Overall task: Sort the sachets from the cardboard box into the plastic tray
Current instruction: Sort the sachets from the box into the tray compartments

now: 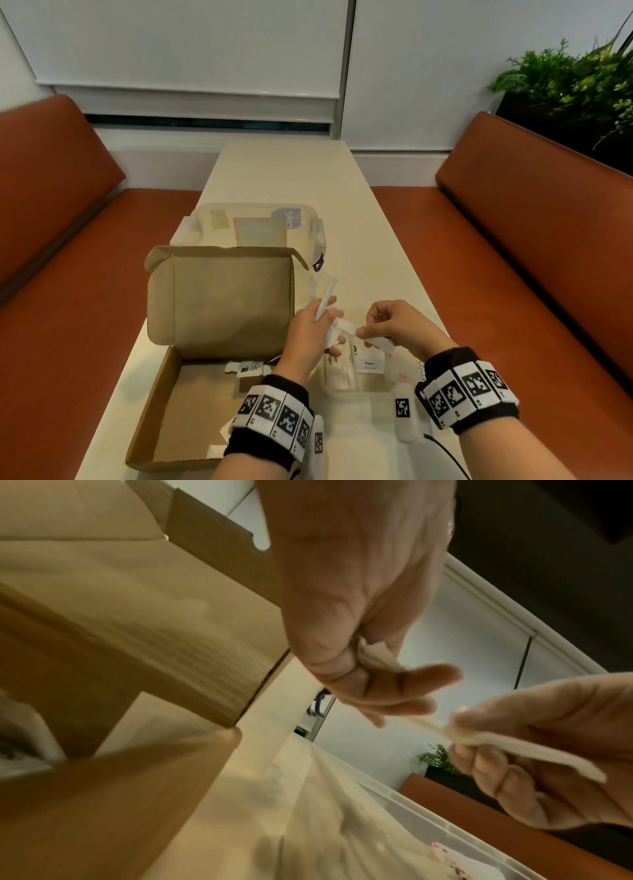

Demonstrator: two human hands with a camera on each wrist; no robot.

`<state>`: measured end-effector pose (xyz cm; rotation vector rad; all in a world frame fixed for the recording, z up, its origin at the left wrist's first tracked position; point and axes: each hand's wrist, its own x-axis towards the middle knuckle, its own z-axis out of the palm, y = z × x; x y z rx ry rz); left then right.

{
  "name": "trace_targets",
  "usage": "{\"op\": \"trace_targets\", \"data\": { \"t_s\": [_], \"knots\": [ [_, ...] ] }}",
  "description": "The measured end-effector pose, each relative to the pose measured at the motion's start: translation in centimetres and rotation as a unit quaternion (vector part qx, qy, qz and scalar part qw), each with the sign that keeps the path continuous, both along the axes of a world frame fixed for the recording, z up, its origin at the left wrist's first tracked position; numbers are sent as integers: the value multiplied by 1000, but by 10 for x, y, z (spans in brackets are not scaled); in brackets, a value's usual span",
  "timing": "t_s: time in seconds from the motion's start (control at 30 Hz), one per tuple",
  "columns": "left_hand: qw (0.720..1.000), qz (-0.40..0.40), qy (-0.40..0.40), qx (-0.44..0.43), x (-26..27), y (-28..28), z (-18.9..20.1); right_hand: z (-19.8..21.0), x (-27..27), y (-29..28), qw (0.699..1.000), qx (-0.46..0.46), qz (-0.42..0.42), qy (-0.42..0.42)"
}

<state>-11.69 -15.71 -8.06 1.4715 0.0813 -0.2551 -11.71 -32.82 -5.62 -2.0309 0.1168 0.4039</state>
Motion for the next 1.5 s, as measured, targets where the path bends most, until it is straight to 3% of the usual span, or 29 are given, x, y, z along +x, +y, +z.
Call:
{"op": "trace_targets", "data": {
  "t_s": [0.2, 0.33, 0.47, 0.8, 1.03, 1.23, 1.33, 1.43, 1.5],
  "knots": [
    [994, 61, -15, -84, 1, -1, 7, -27, -2, 30, 985, -105, -138, -17],
    [994, 52, -24, -92, -3, 0, 9, -47, -5, 51, 970, -187, -141, -60],
    [995, 47, -25, -88, -5, 3, 9, -57, -8, 60, 963, -206, -148, -88],
    [995, 39, -19, -87, -10, 3, 9, -48, -5, 45, 936, -337, -10, -99],
    [996, 39, 2, -80, -11, -1, 1, -45, -9, 47, 870, -464, 94, -140],
    [997, 37, 12, -68, -11, 2, -1, -50, -10, 49, 884, -444, 86, -119],
    [996, 21, 23, -80, -12, 4, -2, -48, -7, 46, 910, -394, 68, -112],
    [997, -20, 41, -66, -13, 7, -4, -36, -2, 40, 965, -204, -58, -156],
    [996, -64, 49, -45, -14, 7, -4, -23, 1, 39, 976, -59, -105, -180]
  ]
}}
